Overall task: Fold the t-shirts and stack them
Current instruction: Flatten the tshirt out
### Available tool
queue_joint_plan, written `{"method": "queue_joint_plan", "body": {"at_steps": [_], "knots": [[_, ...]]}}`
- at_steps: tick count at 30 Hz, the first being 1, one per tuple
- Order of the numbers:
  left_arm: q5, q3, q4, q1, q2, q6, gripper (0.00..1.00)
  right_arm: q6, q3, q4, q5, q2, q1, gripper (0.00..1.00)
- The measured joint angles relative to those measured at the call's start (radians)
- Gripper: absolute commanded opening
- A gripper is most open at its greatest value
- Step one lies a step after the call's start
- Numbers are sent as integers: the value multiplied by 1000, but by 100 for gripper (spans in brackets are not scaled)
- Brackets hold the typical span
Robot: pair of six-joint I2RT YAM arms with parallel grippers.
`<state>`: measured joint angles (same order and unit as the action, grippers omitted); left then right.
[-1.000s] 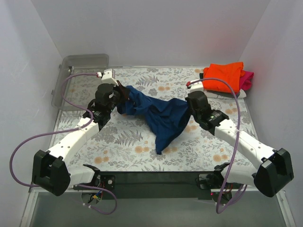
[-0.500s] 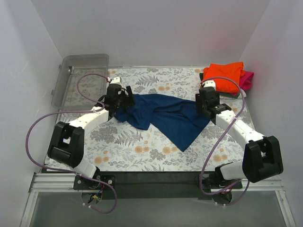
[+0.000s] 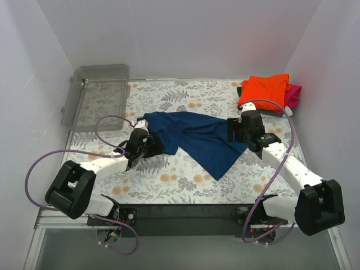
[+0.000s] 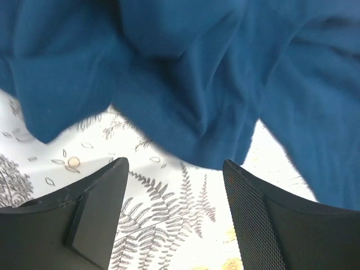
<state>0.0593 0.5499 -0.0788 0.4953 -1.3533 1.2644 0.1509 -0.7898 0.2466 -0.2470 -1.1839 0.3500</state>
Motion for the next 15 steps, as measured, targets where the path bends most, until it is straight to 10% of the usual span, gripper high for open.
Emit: {"method": "queue_joint_plan", "body": {"at_steps": [11, 14, 15], "knots": [[33, 93, -115, 44, -216, 16, 60, 2, 18, -39, 73, -18, 7, 71], [50, 114, -142, 45, -253, 19, 40, 2, 19, -39, 74, -18, 10, 71], [58, 115, -146, 46, -261, 25, 15, 2, 19, -40, 75, -18, 10, 71]]}}
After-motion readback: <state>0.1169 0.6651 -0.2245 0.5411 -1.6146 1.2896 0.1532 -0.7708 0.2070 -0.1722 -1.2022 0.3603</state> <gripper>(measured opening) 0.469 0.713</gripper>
